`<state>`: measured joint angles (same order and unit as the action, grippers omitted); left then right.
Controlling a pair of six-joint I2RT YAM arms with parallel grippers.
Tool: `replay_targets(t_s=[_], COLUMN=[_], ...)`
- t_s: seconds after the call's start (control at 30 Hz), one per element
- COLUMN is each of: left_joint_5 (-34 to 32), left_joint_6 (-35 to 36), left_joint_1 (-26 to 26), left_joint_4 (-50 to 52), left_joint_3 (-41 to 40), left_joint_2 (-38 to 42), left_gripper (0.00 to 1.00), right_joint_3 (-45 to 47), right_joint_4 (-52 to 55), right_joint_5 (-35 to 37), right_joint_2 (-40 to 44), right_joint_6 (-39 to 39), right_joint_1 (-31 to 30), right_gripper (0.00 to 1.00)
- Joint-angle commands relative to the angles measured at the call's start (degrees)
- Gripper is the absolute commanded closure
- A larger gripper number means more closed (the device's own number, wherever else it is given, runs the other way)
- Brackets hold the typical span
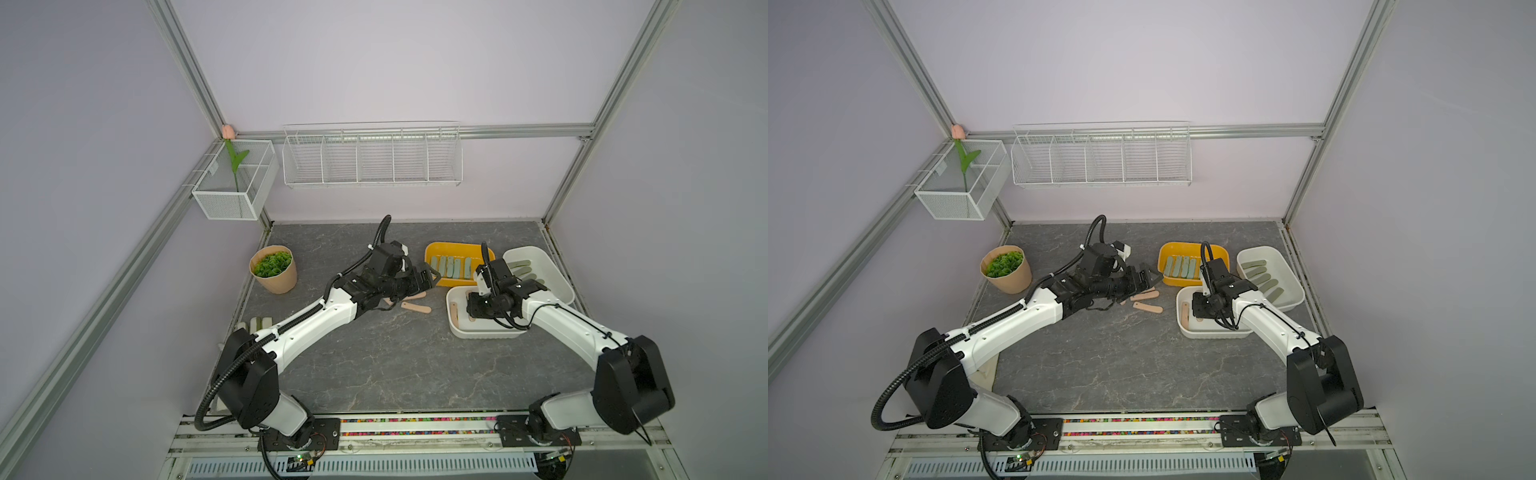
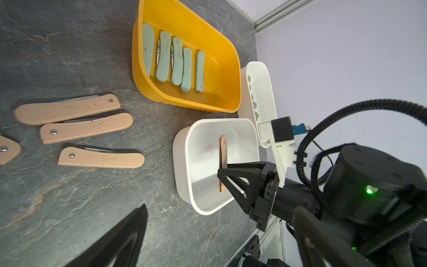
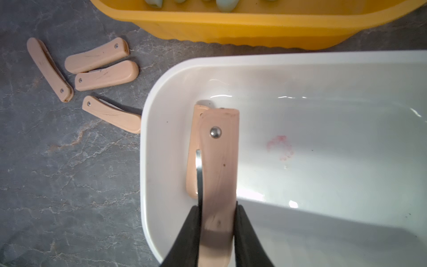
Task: Place the fruit knives into the storage box by color
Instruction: Place the fruit knife in the storage box.
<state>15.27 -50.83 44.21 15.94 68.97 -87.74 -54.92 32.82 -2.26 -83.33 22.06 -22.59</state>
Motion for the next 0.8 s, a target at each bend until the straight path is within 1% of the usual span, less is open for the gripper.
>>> replay_targets(t_s=[0.0, 0.57, 0.77], left_joint_5=[-0.22, -0.06, -0.31], left_joint_6=[0.47, 0.61, 0.92], left_joint_1=[0.21, 0.19, 0.19], left_joint_4=[-0.83, -2.08, -2.02], left_joint_3=[1.76, -0.48, -0.74], left_joint_2=[-0.78, -0.34, -0.23], left_gripper=[0.01, 0.01, 0.01], right_joint_3=[0.57, -2.66, -2.74], right_joint_4=[-1.98, -3.81, -4.08], right_joint_5=[-1.56, -1.56, -1.02], right_joint_2=[-2.19, -11.39, -12.93], right_joint_6=[-1.76, -1.24, -1.16], right_joint_1=[0.53, 0.86, 0.88], right_gripper=[0.75, 0.75, 0.72])
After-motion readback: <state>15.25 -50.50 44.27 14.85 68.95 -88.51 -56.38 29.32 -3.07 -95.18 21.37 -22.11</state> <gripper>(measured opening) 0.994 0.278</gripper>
